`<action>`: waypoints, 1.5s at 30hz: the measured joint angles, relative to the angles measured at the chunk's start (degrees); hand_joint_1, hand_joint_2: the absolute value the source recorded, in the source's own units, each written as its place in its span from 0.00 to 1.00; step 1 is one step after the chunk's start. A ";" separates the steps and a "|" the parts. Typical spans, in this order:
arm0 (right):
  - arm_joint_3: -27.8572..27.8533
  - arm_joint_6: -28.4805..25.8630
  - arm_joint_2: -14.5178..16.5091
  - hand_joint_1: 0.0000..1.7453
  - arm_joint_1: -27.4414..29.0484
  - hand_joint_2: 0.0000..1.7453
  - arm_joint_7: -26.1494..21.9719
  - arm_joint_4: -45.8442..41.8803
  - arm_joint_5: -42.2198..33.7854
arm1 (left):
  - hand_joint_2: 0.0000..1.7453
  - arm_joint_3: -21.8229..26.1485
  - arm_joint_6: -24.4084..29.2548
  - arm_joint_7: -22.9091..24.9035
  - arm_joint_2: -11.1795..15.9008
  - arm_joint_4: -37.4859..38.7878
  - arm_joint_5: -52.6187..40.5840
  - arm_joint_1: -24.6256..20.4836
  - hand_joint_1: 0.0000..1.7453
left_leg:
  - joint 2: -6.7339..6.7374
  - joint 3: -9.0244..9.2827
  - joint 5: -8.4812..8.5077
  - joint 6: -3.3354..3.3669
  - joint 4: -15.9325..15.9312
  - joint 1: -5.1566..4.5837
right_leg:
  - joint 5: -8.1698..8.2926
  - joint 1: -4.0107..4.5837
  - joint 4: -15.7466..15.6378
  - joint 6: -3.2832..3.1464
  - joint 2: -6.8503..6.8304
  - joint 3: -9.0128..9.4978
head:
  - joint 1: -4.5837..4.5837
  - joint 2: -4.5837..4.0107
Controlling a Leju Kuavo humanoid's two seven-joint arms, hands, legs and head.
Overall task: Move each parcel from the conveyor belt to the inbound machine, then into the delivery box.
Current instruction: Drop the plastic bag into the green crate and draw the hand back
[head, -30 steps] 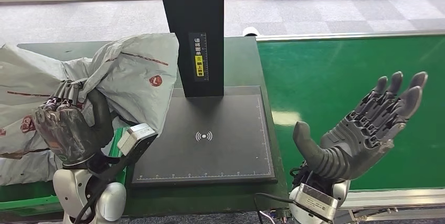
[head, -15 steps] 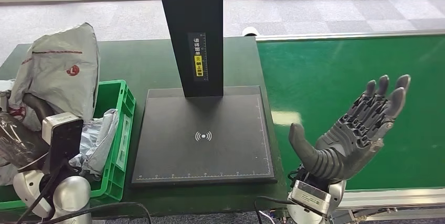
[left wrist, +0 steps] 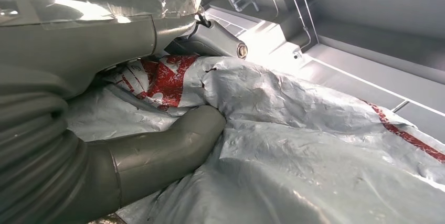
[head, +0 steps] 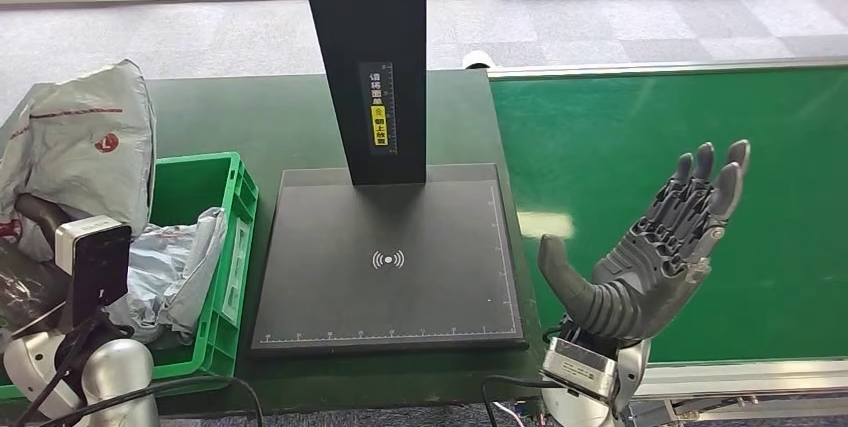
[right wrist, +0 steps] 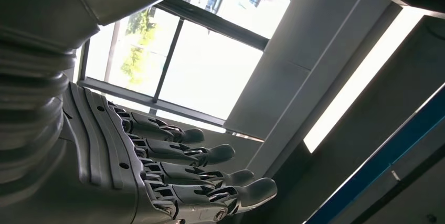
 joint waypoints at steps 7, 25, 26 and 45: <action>0.00 0.00 0.00 0.00 0.01 1.00 0.00 0.30 -0.02 | 1.00 0.13 0.00 0.01 -0.01 0.16 -0.06 -0.06 1.00 | 0.00 0.01 0.00 0.00 0.00 0.01 | 0.01 0.01 0.00 -0.01 0.00 0.00 | 0.00 0.00; -0.02 0.02 0.00 0.00 -0.16 1.00 0.00 1.94 -1.36 | 1.00 20.43 -0.02 -4.36 -0.22 15.69 -2.22 -7.49 1.00 | 0.10 -0.04 0.02 -0.02 0.00 0.02 | 0.06 0.03 0.02 -0.08 0.07 -0.04 | 0.00 0.00; -0.01 0.02 0.00 0.00 -0.18 1.00 0.00 2.14 -1.37 | 1.00 21.65 -0.02 -5.16 -0.27 16.33 -1.91 -7.82 1.00 | 0.09 -0.04 0.02 -0.02 0.00 0.02 | 0.06 0.03 0.02 -0.08 0.06 -0.03 | 0.00 0.00; 0.00 0.02 0.00 0.00 -0.16 1.00 0.00 2.64 -1.02 | 1.00 38.35 0.00 -15.25 -0.67 27.60 0.11 -12.18 0.00 | 0.08 -0.02 0.02 -0.02 0.00 0.02 | 0.06 0.03 0.02 -0.09 0.05 -0.03 | 0.00 0.00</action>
